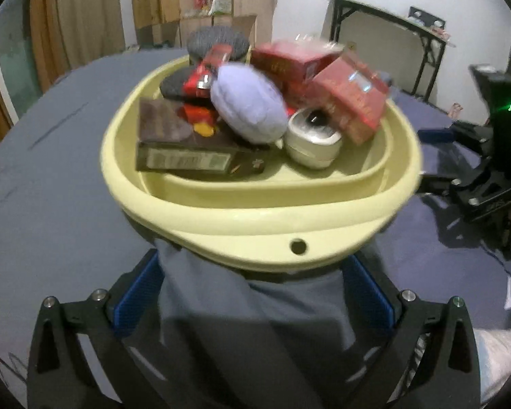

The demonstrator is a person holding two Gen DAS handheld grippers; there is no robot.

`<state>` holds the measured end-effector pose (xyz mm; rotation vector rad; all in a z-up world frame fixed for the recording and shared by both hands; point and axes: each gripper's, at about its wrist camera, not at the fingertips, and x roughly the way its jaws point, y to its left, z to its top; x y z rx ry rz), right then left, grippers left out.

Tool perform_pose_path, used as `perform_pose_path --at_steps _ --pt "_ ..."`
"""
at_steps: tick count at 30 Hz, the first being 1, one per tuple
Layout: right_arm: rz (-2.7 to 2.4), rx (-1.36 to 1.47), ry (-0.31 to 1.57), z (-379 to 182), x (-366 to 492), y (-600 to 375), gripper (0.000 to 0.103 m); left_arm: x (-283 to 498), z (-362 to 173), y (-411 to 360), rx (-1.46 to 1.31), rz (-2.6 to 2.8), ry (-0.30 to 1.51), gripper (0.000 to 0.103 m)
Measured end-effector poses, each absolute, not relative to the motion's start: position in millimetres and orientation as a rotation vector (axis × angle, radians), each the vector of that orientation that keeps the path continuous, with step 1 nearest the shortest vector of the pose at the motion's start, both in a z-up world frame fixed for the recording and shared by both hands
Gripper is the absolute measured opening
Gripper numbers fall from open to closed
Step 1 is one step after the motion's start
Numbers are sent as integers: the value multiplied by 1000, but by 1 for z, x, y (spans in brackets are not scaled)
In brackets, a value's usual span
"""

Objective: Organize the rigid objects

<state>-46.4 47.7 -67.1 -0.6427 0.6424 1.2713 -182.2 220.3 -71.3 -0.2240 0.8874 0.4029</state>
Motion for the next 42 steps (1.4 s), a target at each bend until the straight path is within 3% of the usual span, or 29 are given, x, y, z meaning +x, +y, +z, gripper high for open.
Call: perform_pose_path --at_steps 14,42 --pt "1231 -695 626 -73 -55 89 103 -166 -78 234 -240 455 894 103" --pt "1234 -698 619 -75 -56 75 103 -167 -82 232 -242 453 893 103"
